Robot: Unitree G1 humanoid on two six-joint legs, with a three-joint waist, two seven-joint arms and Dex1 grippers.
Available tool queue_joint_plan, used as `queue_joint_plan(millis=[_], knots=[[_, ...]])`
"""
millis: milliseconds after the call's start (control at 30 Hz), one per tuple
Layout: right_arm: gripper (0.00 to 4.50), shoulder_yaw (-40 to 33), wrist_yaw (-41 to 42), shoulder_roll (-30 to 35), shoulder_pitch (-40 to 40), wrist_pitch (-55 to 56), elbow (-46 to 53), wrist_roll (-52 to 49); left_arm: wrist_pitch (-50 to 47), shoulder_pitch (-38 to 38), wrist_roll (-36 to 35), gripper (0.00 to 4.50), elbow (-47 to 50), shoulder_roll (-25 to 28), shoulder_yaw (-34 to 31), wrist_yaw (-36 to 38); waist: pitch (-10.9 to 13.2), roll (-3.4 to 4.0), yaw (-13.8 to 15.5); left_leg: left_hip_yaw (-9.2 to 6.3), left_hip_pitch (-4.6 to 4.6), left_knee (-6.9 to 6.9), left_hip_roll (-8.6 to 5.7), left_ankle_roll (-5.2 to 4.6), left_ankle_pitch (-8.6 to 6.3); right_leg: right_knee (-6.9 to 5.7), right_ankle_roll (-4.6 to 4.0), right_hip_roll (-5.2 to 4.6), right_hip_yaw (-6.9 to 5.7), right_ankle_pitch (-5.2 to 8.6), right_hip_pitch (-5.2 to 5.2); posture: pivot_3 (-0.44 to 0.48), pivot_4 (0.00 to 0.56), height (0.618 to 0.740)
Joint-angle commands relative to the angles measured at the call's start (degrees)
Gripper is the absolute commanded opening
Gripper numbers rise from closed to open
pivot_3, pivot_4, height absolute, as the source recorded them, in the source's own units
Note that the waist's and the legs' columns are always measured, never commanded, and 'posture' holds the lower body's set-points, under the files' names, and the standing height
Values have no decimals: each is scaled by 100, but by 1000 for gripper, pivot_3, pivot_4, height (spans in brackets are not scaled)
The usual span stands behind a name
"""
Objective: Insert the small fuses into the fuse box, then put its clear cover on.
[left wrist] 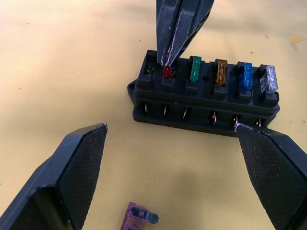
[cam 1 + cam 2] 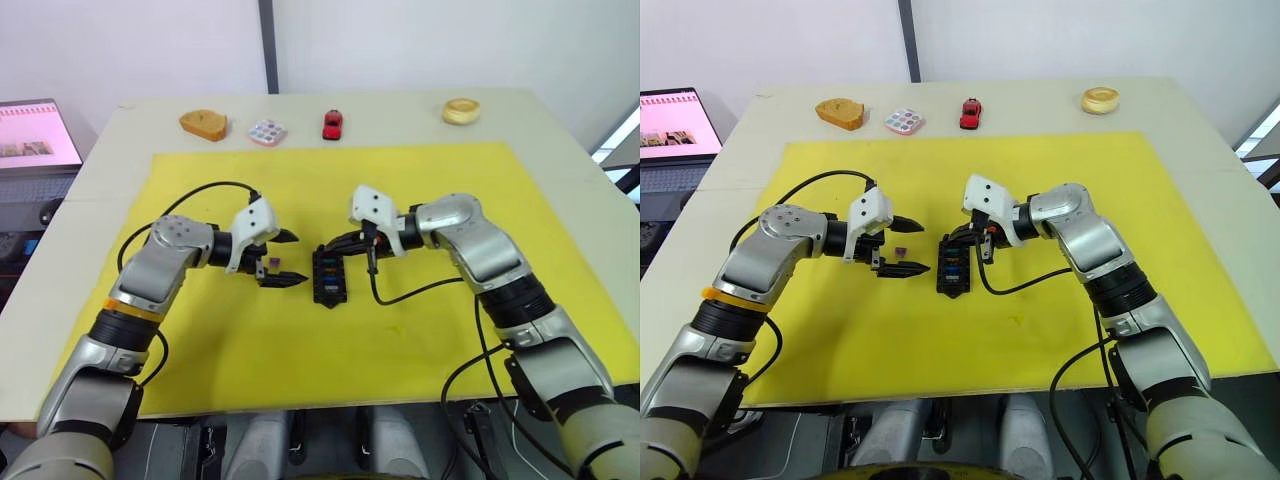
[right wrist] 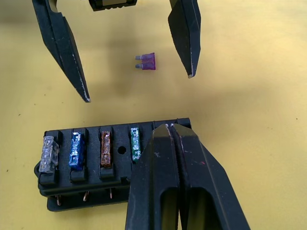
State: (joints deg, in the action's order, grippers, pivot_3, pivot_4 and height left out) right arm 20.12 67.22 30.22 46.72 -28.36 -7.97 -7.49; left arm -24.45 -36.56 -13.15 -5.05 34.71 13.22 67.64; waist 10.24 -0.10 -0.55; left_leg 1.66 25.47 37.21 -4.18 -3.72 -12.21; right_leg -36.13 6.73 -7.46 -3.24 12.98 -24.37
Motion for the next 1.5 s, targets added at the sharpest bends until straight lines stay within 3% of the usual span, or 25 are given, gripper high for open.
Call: queue_joint_plan(millis=[33,900,1100,1267,1467,1500], knots=[[64,250,95,91,-48,-98,-17,220,37,-5,-55,4500,171,20,-115,-14,0,0,0,0,0,0,0,0,0,0,0,0,0,0,0,0,150,740],[64,312,275,215,-104,-211,79,215,33,46,-74,4500,227,15,-136,-54,-4,-1,18,-2,-5,1,-1,0,-2,1,0,-9,1,0,1,0,150,740],[64,-320,452,164,92,-429,307,-463,-40,73,-186,4500,248,56,-287,-42,-3,-1,10,-2,0,0,-1,-1,-2,1,0,-11,1,0,0,0,150,740],[64,-1062,419,231,335,-842,390,-1129,-294,18,-582,4500,263,268,-793,19,-1,-2,-10,-1,14,0,0,1,0,-1,0,-12,1,0,1,0,150,740],[64,-2336,-62,1059,301,-1104,-74,-1441,-480,397,-931,4500,17,1245,-1912,15,1,2,-7,-2,13,-8,2,11,-7,3,0,-15,1,0,-17,0,150,740],[305,-2510,-165,1296,193,-944,-288,-1343,-425,543,-913,4500,-101,1411,-2113,-42,1,2,-1,-1,12,-8,1,12,-9,5,0,-16,1,0,-19,0,150,740]])
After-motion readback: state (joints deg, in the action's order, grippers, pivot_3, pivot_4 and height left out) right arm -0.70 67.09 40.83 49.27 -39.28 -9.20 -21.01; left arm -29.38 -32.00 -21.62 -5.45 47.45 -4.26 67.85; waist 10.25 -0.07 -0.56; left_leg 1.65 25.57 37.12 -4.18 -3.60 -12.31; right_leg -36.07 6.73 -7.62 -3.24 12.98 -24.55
